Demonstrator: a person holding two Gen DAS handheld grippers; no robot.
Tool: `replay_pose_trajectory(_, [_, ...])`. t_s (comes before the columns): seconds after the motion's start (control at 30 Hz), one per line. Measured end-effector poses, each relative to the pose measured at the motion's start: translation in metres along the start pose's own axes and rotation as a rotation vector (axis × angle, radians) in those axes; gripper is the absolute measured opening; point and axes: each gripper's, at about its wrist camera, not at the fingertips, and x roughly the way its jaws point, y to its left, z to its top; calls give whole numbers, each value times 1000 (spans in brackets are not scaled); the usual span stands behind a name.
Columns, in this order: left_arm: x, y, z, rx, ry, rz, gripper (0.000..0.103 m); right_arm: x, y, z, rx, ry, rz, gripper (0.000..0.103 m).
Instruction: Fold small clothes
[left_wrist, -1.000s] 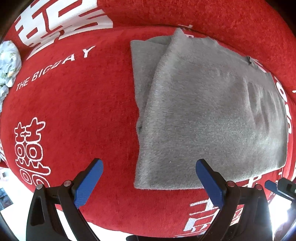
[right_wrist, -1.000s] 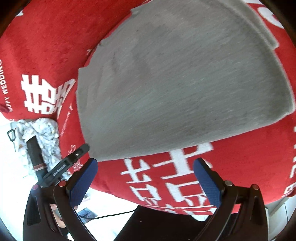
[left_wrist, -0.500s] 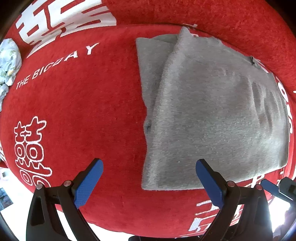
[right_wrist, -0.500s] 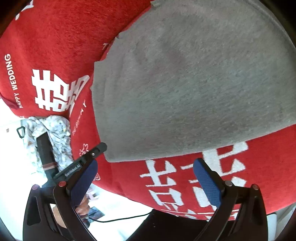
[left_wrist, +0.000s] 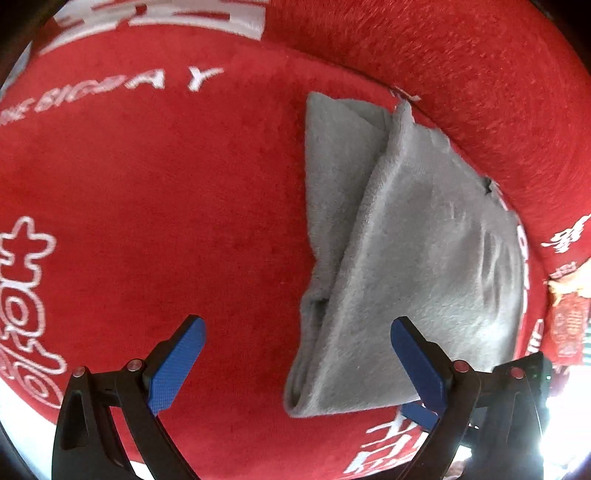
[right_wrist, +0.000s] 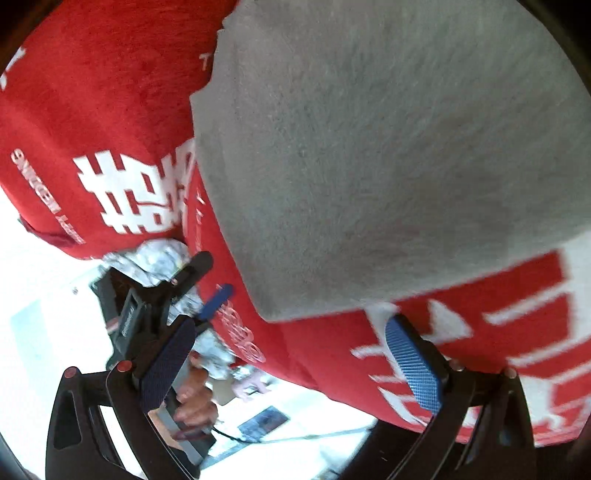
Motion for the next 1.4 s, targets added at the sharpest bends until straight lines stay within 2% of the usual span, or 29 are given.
replay_pose_trajectory(0.2, [11,-2,4,-13,36,-127,101,7,12,8,43,-80,37,101])
replay_pose_trajectory(0.27, [13,-2,7,-14,49,-172,101,9,10,13,94,-82,52,61])
replay_pose_trajectory(0.3, [11,-3,4,-13,53,-184,101,11,7,16,119,-71,47,16])
replay_pose_trajectory(0.33, [14,-4,7,-12,58,-196,101,11,4,19,137,-65,63,10])
replay_pose_trajectory(0.47, [26,-13,20,-23,85,-248,101,-4,21,25,54,-75,123,9])
replay_pose_trajectory(0.67, [42,-25,49,-50,127,-402,101,-24,58,22,-86,-50,145,9])
replay_pose_trajectory(0.7, [44,-33,53,-41,119,-411,91,-25,59,21,-91,-40,142,9])
replay_pose_trajectory(0.73, [43,-40,56,-19,109,-424,68,-24,58,20,-92,-32,132,9])
replay_pose_trajectory(0.77, [43,-49,59,7,110,-417,59,-22,56,18,-93,-19,111,9])
replay_pose_trajectory(0.8, [45,-60,61,43,112,-390,40,-19,53,14,-100,14,61,9])
replay_pose_trajectory(0.83, [48,-72,61,84,117,-363,26,-16,50,11,-106,48,22,10])
replay_pose_trajectory(0.9, [49,-84,59,149,116,-298,26,-14,45,5,-138,141,-79,13])
replay_pose_trajectory(0.97, [49,-88,56,190,103,-236,26,-24,47,2,-203,181,-142,14])
replay_pose_trajectory(1.0, [50,-89,55,196,100,-217,27,-35,51,4,-246,160,-182,17])
replay_pose_trajectory(1.03, [50,-89,54,191,98,-203,27,-46,54,8,-278,135,-213,26])
replay_pose_trajectory(1.07, [50,-86,53,182,96,-198,27,-56,56,14,-302,99,-246,30])
replay_pose_trajectory(1.1, [52,-86,54,163,99,-191,38,-71,59,26,-323,32,-296,35])
replay_pose_trajectory(1.13, [53,-84,54,139,96,-185,46,-79,60,35,-328,-4,-317,35])
replay_pose_trajectory(1.17, [54,-86,54,125,89,-194,46,-89,61,49,-331,-57,-338,35])
replay_pose_trajectory(1.2, [54,-85,54,117,86,-194,46,-96,62,61,-332,-100,-361,33])
replay_pose_trajectory(1.27, [53,-88,53,125,72,-173,44,-99,65,78,-347,-147,-396,17])
replay_pose_trajectory(1.3, [52,-92,52,136,57,-145,35,-100,66,87,-354,-161,-420,8])
replay_pose_trajectory(1.37, [47,-97,51,159,35,-130,23,-91,70,98,-388,-174,-452,8])
replay_pose_trajectory(1.4, [45,-101,50,166,26,-122,22,-83,71,101,-413,-168,-476,8])
